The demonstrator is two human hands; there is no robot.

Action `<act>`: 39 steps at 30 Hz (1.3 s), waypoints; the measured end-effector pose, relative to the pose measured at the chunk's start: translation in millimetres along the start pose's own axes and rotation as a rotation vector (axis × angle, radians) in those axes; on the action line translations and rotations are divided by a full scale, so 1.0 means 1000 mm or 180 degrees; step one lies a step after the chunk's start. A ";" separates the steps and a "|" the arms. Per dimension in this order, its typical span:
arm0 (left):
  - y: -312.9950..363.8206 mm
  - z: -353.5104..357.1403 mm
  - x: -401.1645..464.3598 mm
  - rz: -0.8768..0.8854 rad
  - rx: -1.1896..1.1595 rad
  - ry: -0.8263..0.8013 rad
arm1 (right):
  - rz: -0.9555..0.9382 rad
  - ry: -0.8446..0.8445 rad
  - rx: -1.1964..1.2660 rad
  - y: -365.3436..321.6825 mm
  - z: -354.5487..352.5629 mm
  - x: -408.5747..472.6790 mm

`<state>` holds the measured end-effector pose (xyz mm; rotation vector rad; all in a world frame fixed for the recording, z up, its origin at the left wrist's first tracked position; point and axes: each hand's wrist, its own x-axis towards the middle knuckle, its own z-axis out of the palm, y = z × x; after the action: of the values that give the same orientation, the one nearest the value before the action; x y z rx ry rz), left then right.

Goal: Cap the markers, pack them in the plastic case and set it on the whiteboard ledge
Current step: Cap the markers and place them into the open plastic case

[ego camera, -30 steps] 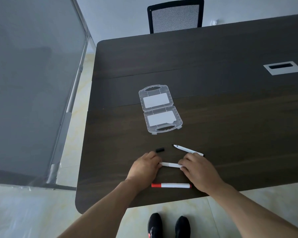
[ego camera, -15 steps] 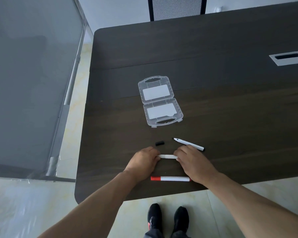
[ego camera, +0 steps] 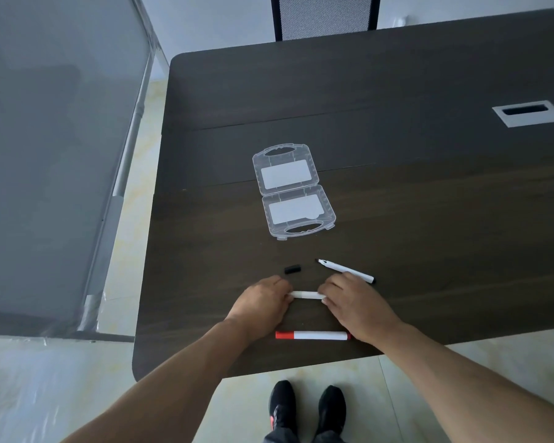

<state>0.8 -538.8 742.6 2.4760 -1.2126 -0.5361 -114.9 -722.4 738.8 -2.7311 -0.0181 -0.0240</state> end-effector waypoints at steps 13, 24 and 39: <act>-0.004 -0.023 0.025 -0.0412 -0.0222 0.0281 | 0.0896 -0.0211 -0.0182 0.034 -0.037 0.020; -0.005 -0.019 0.040 -0.0248 -0.0086 0.0095 | 0.0569 -0.0387 -0.0032 0.030 -0.035 0.027; -0.004 -0.011 0.039 0.0061 -0.0078 0.0117 | 0.0299 -0.0316 -0.0031 0.019 -0.024 0.037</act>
<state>30.9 -566.3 742.5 2.4405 -1.2073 -0.4954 -77.4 -748.7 754.1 -2.7369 0.0822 0.1383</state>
